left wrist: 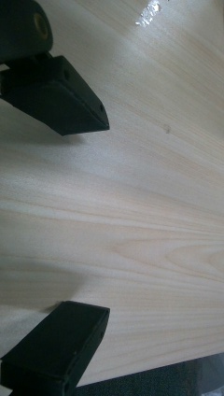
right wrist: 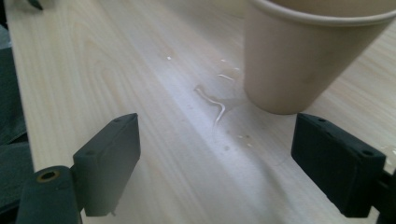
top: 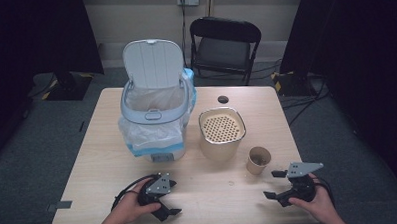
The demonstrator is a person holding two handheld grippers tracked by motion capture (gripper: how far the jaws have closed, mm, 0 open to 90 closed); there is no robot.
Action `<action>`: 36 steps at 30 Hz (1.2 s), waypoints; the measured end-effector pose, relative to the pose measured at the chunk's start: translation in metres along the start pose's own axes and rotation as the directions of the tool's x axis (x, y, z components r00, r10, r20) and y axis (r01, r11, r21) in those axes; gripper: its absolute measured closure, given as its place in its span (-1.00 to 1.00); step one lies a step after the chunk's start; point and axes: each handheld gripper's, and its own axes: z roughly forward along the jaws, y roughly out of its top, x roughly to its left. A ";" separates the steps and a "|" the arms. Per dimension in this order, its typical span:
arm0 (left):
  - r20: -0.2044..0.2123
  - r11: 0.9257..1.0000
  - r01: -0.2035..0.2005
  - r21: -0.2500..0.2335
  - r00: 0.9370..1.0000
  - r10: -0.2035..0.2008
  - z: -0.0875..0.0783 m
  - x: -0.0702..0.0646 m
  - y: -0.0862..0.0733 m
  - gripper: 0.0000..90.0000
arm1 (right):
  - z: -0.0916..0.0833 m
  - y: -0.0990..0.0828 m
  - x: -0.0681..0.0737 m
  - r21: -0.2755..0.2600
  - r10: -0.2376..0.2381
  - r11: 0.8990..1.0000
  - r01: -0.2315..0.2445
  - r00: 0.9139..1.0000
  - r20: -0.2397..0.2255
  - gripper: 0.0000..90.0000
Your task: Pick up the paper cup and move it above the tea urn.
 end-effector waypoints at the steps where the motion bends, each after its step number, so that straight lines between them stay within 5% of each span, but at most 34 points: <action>1: 0.000 1.000 0.000 0.000 1.000 0.000 0.000 0.000 0.000 -0.80 | 0.000 0.000 -0.002 0.001 0.000 1.000 0.000 1.000 0.008 -0.64; 9: 0.000 1.000 0.000 0.000 1.000 0.000 0.000 0.000 0.000 -0.80 | 0.005 0.001 -0.018 -0.041 0.048 0.998 -0.046 0.997 0.055 -0.65; 17: 0.000 1.000 0.000 0.000 1.000 0.000 0.000 0.000 0.000 -0.80 | 0.013 0.008 -0.027 -0.055 0.048 0.997 -0.044 0.996 0.072 -0.65; 36: 0.000 1.000 -0.001 0.002 1.000 0.001 0.000 0.000 0.000 -0.80 | 0.038 0.031 -0.037 -0.105 0.039 0.994 -0.034 0.998 0.042 -0.64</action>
